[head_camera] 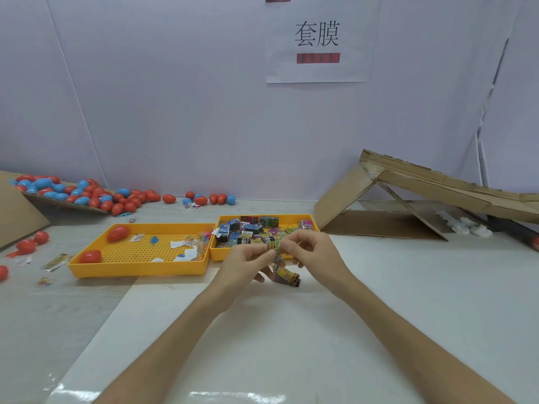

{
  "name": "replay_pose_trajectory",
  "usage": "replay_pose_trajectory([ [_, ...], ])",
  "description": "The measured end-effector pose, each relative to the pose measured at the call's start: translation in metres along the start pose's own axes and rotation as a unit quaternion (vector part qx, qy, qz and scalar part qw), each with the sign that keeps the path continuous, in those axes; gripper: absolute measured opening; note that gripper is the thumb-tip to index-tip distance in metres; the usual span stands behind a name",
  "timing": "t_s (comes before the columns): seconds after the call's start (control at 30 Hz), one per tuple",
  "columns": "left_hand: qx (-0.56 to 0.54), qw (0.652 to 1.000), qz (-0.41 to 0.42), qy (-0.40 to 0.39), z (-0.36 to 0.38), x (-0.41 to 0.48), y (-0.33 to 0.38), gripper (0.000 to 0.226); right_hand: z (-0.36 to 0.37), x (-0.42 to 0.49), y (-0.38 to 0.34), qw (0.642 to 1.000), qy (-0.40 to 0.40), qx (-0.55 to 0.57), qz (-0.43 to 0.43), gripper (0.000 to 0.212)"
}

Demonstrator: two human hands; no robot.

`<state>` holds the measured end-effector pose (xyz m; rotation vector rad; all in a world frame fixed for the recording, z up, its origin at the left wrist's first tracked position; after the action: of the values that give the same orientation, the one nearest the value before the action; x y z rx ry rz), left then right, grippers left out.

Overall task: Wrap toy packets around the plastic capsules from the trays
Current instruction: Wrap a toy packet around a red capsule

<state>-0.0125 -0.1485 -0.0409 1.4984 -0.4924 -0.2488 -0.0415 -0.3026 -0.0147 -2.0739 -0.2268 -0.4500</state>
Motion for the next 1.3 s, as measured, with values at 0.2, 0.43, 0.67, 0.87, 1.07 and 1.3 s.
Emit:
replay_pose_trajectory([
  [0.2,0.098,0.995,0.031,-0.016,0.005,-0.001,0.002,0.014,0.003,-0.001,0.000,1.000,-0.028,0.005,-0.006,0.010],
  [0.43,0.100,0.994,0.052,-0.010,0.006,-0.003,0.007,0.023,0.002,0.000,0.001,0.999,-0.001,0.045,0.006,0.015],
  [0.67,0.118,0.992,0.044,-0.012,0.010,-0.003,0.007,0.025,-0.005,0.001,0.012,0.996,0.029,0.041,0.067,0.011],
  [0.87,0.145,0.989,0.032,-0.006,0.008,-0.002,0.000,0.024,0.000,0.000,0.006,0.999,0.001,0.030,0.043,0.011],
  [1.07,0.159,0.987,0.037,-0.012,0.008,-0.001,0.002,0.028,0.001,-0.002,-0.001,1.000,-0.014,0.021,0.013,0.014],
  [1.3,0.076,0.997,0.020,0.016,0.002,0.000,0.004,0.030,-0.002,-0.003,-0.003,0.999,0.003,0.049,-0.001,0.017],
])
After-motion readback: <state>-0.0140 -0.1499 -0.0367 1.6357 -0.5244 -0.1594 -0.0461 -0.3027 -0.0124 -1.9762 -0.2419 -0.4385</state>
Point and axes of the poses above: each hand's wrist, its own x-axis towards the middle knuckle, its own z-axis out of the palm, y = z × x, the point moved 6 cm from there along x, towards the middle knuckle, and after that the axes turned 10 degrees about -x, right-handed, at the moved point
